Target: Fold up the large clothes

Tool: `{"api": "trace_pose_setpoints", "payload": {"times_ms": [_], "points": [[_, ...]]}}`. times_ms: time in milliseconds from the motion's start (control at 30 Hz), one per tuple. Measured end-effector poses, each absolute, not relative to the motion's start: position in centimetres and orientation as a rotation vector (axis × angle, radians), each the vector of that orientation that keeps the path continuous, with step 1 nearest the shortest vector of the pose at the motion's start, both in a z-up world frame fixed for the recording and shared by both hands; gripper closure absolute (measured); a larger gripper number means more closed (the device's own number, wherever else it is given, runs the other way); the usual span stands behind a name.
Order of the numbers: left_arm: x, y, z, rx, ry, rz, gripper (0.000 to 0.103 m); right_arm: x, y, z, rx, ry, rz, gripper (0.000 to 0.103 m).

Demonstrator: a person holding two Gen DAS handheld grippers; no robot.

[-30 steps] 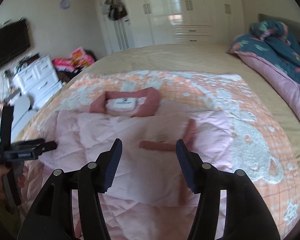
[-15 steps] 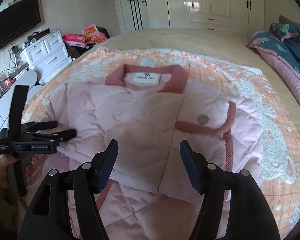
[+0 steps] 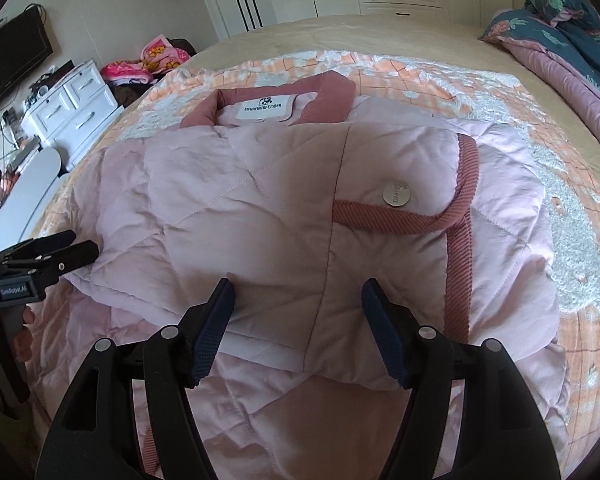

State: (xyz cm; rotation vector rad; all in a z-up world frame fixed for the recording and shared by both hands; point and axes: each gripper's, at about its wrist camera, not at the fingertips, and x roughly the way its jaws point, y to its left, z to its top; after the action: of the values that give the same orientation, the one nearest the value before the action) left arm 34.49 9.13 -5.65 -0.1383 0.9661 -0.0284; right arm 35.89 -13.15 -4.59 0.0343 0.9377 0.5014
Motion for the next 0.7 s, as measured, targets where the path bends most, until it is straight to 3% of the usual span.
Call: {"api": "trace_pose_setpoints", "payload": {"times_ms": [267, 400, 700], "points": [[33.4, 8.6, -3.9, -0.151, 0.945, -0.057, 0.009, 34.5, -14.3, -1.8, 0.077, 0.876, 0.484, 0.010], [32.9, 8.4, -3.2, -0.147, 0.937, -0.066, 0.009, 33.5, -14.5, -0.5, 0.067, 0.834, 0.480, 0.005], [31.6, 8.8, -1.1, -0.149, 0.904, -0.061, 0.009, 31.8, -15.3, 1.5, 0.077, 0.794, 0.481, 0.004]]}}
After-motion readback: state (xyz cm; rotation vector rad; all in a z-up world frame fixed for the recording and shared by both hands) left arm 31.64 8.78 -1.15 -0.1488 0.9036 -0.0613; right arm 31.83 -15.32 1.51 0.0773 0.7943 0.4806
